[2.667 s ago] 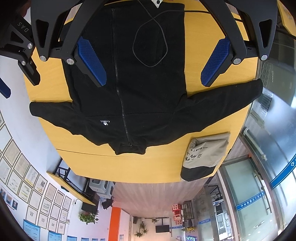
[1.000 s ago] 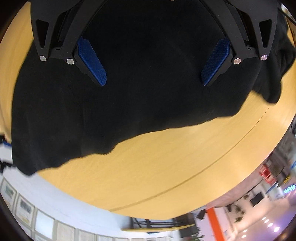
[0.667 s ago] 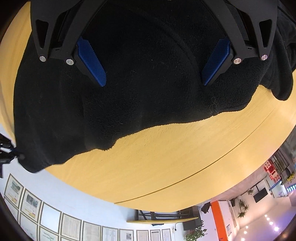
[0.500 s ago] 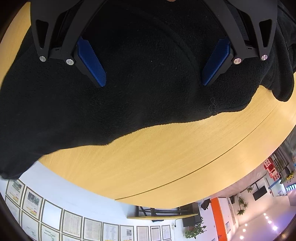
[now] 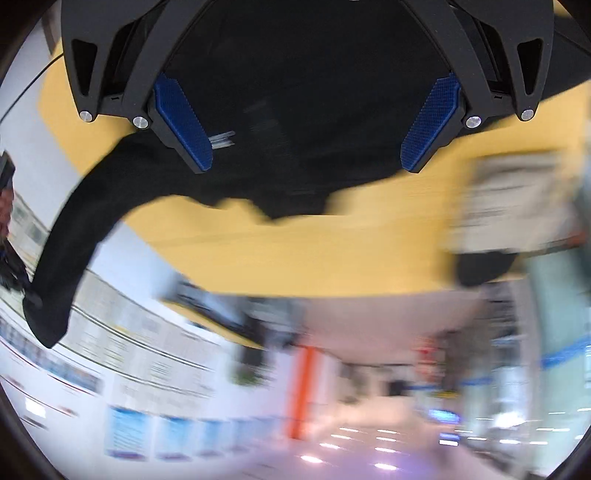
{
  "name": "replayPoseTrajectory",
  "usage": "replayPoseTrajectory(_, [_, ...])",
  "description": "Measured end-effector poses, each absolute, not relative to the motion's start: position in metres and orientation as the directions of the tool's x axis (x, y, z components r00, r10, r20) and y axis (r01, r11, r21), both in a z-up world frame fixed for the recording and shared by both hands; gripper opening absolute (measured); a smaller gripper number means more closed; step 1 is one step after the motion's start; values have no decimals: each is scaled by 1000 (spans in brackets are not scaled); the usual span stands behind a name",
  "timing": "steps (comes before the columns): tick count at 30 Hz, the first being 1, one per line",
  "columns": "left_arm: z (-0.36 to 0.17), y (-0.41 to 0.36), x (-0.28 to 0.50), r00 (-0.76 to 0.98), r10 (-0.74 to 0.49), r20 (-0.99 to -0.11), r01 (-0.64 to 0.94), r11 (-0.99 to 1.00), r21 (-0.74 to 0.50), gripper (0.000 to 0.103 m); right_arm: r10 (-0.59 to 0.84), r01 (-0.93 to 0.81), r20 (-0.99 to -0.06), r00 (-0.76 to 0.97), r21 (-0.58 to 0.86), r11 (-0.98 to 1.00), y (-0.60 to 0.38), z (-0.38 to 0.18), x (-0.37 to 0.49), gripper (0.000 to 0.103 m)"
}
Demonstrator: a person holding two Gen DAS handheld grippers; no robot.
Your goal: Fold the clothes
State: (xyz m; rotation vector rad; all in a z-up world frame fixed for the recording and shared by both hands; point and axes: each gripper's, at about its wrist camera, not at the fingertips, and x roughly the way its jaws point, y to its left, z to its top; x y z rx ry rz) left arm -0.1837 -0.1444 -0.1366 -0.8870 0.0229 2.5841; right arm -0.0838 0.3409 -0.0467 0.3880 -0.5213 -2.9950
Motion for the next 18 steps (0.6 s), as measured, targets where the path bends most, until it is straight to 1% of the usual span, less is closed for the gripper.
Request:
replayPoseTrajectory(2, [-110,-224,-174,-775,264,-574,-277,-958,-67,103,-225,137,-251,-941,325,-936,262,-55,-110,9])
replayPoseTrajectory(3, [-98,-268,-166,-804,213,-556,-228,-973,-44,103,-256,168,-267,-929,310,-936,236,-64,-121,9])
replayPoseTrajectory(5, [-84,-331,-140,-840,122,-528,-141,-990,-4,103,-312,228,-321,-894,273,-934,180,-97,-144,9])
replayPoseTrajectory(8, [-94,-373,-118,-852,49,-521,-67,-998,16,103,-377,315,-427,-822,211,-925,95,-158,-175,9])
replayPoseTrajectory(9, [-102,-384,-112,-850,36,-525,-54,-998,18,103,-374,332,-474,-797,172,-927,71,-179,-175,9])
replayPoseTrajectory(11, [-123,-382,-116,-836,35,-547,-46,-999,6,103,-348,376,-592,-727,80,-923,27,-238,-190,9])
replayPoseTrajectory(14, [-155,-379,-122,-803,75,-592,-50,-997,-58,103,-258,467,-717,-647,-106,-878,-16,-307,-191,9])
replayPoseTrajectory(18, [-170,-350,-136,-773,169,-612,-146,-985,-87,103,-164,519,-737,-656,-281,-807,-37,-343,-177,14])
